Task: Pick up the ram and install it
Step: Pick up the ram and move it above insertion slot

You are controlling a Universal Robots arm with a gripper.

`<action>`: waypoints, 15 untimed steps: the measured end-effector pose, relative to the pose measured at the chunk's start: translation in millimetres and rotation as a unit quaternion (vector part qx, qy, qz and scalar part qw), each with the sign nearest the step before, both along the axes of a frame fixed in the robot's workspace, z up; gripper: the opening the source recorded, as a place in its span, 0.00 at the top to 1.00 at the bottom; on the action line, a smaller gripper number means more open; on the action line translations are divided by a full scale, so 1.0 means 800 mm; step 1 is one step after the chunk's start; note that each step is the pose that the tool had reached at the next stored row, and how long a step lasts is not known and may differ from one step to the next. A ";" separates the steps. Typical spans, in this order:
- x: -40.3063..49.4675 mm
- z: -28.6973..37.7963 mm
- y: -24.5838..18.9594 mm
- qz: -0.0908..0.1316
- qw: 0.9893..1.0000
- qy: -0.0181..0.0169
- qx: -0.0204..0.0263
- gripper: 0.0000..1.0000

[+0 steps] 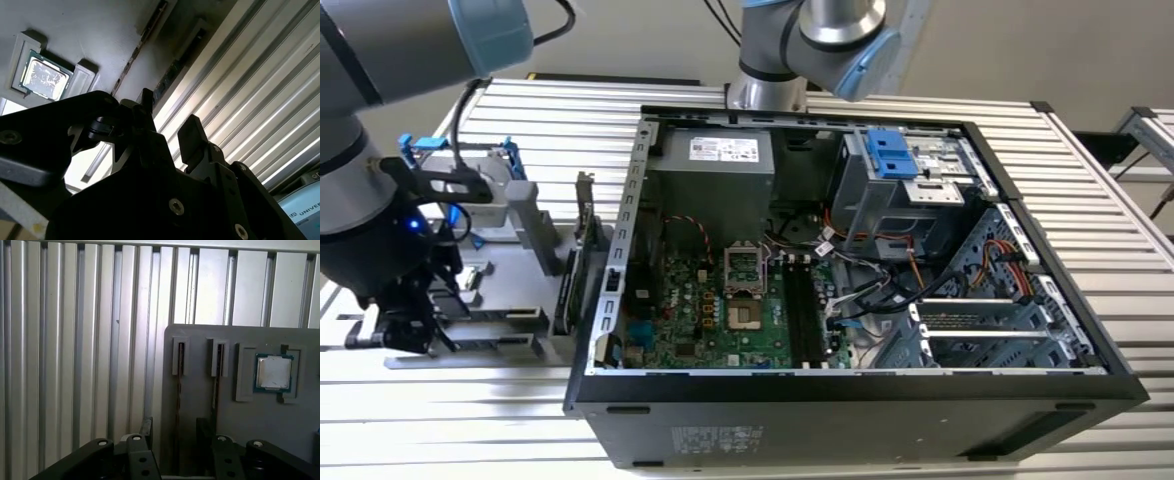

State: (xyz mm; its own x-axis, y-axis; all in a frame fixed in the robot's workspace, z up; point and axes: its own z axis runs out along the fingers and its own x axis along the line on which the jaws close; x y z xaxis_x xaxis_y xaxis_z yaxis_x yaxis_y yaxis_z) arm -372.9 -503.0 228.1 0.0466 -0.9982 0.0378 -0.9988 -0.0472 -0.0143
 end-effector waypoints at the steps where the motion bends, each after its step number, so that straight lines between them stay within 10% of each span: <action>1: 0.000 -0.0014 0.0000 0.000 1.000 0.000 0.000 0.00; 15: 0.000 -0.0149 0.0000 0.028 1.000 0.000 0.000 0.00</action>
State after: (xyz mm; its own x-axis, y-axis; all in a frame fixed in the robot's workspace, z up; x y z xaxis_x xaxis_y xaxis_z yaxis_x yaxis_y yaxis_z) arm -372.9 -503.0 216.2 0.1016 -0.9941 0.0378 -0.9947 -0.1022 -0.0143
